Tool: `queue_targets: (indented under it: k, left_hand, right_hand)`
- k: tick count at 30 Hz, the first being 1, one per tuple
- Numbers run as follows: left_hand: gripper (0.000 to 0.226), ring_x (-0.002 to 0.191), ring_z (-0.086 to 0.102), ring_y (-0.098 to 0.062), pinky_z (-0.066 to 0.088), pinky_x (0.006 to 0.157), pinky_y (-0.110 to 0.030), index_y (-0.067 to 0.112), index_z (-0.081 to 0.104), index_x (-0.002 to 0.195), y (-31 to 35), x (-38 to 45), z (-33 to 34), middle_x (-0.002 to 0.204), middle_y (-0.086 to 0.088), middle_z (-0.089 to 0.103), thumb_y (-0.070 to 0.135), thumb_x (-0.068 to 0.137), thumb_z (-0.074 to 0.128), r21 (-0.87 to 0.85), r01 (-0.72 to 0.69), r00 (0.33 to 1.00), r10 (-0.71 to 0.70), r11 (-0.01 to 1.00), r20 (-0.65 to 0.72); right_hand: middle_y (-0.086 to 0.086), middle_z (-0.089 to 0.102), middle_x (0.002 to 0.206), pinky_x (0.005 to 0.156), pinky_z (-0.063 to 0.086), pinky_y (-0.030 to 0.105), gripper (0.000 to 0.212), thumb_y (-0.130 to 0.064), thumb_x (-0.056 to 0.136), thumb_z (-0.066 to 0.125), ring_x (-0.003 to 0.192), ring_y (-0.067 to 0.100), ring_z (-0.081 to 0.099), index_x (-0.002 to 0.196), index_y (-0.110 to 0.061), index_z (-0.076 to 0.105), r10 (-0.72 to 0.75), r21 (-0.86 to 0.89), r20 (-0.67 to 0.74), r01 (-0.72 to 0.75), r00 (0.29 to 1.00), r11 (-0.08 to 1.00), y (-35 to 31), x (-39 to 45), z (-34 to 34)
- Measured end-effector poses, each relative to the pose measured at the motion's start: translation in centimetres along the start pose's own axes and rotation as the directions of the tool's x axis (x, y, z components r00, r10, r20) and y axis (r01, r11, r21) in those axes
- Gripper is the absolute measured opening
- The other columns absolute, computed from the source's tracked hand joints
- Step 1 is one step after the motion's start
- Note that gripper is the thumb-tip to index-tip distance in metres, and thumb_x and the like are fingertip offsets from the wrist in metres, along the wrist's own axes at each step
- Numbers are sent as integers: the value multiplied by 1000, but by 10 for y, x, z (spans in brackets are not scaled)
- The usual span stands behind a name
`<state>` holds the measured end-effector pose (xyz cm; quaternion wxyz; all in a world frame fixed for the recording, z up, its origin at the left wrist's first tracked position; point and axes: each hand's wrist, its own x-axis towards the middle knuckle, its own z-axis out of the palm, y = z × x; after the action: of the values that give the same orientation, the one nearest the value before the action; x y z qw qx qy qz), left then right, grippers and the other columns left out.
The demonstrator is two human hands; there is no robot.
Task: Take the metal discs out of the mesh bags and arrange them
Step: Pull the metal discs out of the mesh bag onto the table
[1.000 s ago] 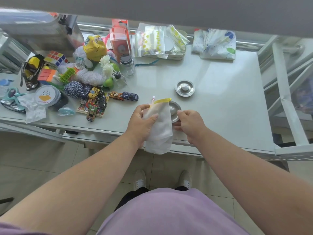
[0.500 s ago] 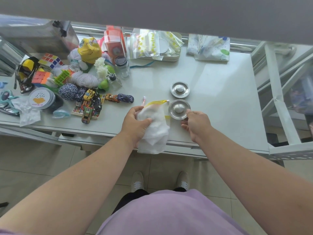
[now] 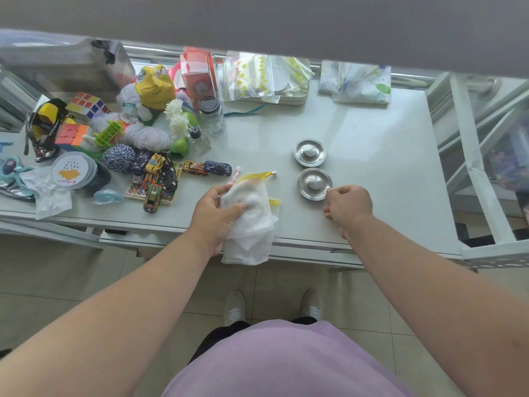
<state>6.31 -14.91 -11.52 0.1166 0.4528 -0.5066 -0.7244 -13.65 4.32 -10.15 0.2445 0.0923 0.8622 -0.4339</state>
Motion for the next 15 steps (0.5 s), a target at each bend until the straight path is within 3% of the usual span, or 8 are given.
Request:
queue_targets:
  k: [2, 5, 10, 15]
  left_hand:
    - [45, 106, 77, -28, 66, 89, -46, 24, 72, 124, 1, 1, -3, 121, -8, 78, 7, 85, 88, -8, 23, 1000, -23, 1000, 14]
    - [33, 104, 76, -30, 65, 85, -43, 21, 76, 118, -1, 5, -6, 119, -11, 79, 5, 89, 83, -12, 47, 999, -47, 999, 18]
    - [41, 105, 77, -30, 64, 96, -51, 11, 75, 131, -3, 8, -11, 120, -15, 80, 4, 91, 80, 54, 46, 998, -49, 997, 46]
    - [36, 95, 76, -30, 63, 96, -57, 13, 83, 114, 0, 7, -18, 117, -22, 80, 16, 78, 85, 75, 69, 993, -76, 995, 91]
  right_hand:
    - [6, 74, 78, 56, 52, 30, 19, -37, 92, 64, 64, 21, 70, 91, -19, 69, -70, -12, -21, 70, 997, 997, 0, -17, 5]
    - [2, 68, 74, 47, 43, 25, 14, -27, 93, 69, 49, 11, 56, 91, -15, 75, -122, 63, 191, 112, 974, 992, -2, -50, 24]
    - [11, 77, 94, 49, 43, 26, 27, -28, 94, 73, 60, 16, 54, 107, -4, 75, 9, 223, 396, -106, 918, 969, -4, -72, 59]
    - [7, 79, 89, 49, 42, 25, 41, -38, 87, 81, 58, 14, 52, 106, -2, 76, 41, 277, 421, -172, 906, 945, 0, -71, 68]
